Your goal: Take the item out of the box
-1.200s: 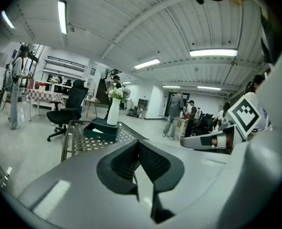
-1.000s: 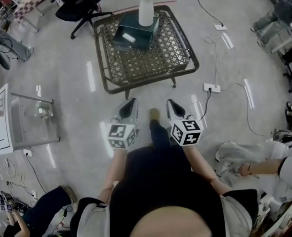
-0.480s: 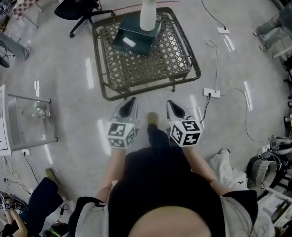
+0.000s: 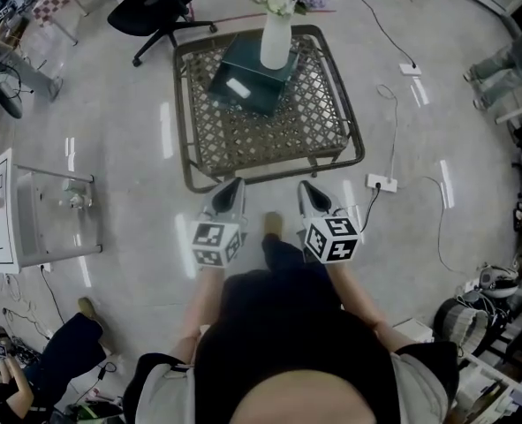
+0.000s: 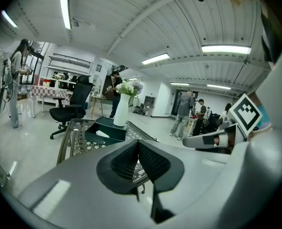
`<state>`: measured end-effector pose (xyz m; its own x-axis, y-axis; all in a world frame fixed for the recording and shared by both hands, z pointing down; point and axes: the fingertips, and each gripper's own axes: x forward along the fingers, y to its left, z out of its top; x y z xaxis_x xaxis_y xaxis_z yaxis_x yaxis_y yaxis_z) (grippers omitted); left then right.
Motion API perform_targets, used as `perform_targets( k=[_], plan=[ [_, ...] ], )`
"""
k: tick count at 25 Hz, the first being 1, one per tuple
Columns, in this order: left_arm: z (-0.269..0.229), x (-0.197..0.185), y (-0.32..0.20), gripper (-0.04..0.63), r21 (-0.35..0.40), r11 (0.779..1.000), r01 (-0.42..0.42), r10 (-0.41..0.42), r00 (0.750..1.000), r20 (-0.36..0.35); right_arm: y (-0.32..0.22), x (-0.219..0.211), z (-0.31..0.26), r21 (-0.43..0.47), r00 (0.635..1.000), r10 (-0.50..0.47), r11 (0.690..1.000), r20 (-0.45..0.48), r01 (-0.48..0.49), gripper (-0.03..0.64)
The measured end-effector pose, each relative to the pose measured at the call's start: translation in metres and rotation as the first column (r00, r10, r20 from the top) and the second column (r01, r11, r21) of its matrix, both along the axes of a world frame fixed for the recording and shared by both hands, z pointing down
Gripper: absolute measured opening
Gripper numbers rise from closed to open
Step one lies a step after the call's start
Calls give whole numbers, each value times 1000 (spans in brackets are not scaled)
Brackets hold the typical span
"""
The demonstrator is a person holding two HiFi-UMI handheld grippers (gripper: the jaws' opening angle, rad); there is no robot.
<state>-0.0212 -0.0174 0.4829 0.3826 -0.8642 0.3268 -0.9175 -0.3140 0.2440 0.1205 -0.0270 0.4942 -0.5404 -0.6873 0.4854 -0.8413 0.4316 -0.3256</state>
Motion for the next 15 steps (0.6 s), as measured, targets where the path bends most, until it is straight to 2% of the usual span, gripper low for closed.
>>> perform_targets(
  k=[15],
  plan=[
    [5,-13,-47,8,0,997,81,-81,997,7,-58,-7,5,7,998,-59,998,-1,59,0]
  ],
)
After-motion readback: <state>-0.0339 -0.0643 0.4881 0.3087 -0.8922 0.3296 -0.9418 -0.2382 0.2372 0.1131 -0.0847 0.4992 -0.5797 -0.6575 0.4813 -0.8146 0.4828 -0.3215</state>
